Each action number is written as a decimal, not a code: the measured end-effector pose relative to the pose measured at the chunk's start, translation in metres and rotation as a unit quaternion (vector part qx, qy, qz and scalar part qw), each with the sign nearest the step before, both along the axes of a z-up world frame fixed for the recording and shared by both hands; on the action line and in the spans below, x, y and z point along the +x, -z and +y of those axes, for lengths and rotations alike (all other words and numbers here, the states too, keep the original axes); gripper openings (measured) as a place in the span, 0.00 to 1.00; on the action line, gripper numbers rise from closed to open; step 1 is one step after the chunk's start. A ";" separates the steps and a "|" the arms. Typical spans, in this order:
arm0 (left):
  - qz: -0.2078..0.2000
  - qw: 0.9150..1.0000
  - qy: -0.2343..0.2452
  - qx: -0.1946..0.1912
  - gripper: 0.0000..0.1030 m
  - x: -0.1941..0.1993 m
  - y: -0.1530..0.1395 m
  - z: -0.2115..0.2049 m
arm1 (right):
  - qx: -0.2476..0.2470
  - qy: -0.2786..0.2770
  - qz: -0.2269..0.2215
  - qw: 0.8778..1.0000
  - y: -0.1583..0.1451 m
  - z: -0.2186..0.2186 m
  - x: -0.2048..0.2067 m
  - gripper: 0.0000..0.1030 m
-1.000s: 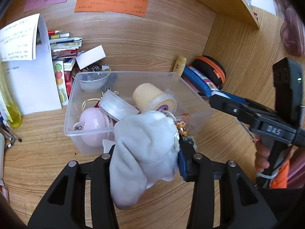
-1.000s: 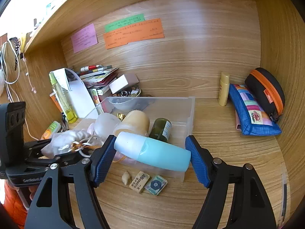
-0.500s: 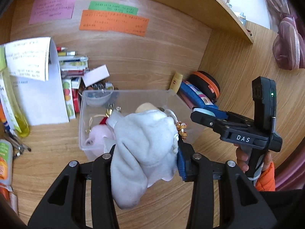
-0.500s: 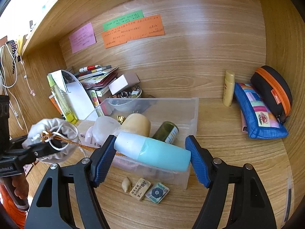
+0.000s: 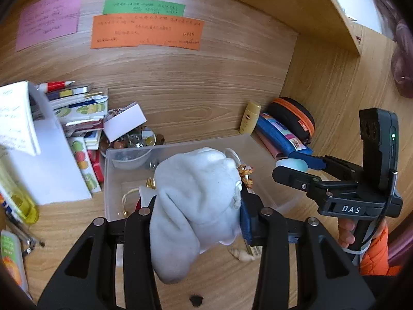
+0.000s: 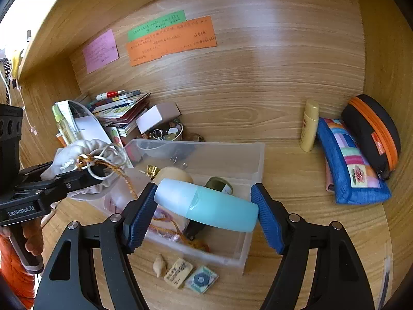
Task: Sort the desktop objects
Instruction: 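Lift and carry the white pouch and blue tube over the clear box with both tools, then open both tools, releasing the pouch and blue tube into the clear box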
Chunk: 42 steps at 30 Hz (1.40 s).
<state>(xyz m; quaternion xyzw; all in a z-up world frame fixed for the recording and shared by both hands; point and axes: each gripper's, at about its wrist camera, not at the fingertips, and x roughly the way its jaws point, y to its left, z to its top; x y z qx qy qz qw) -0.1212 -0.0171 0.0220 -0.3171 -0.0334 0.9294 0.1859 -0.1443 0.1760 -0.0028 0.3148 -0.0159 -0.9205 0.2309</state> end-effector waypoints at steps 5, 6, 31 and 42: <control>0.003 1.000 0.005 -0.008 0.41 -0.020 0.001 0.003 | 0.009 -0.004 -0.008 1.000 -0.002 -0.008 -0.023 0.68; 0.004 1.000 0.005 -0.008 0.41 -0.023 0.001 0.004 | 0.011 -0.006 -0.011 1.000 -0.001 -0.010 -0.028 0.68; -0.048 0.998 -0.030 -0.014 0.49 -0.076 0.050 -0.012 | 0.049 -0.005 -0.035 0.998 0.025 -0.033 -0.059 0.69; -0.026 0.998 -0.023 -0.044 0.65 -0.065 0.045 -0.003 | 0.034 -0.009 -0.037 0.999 0.024 -0.032 -0.053 0.81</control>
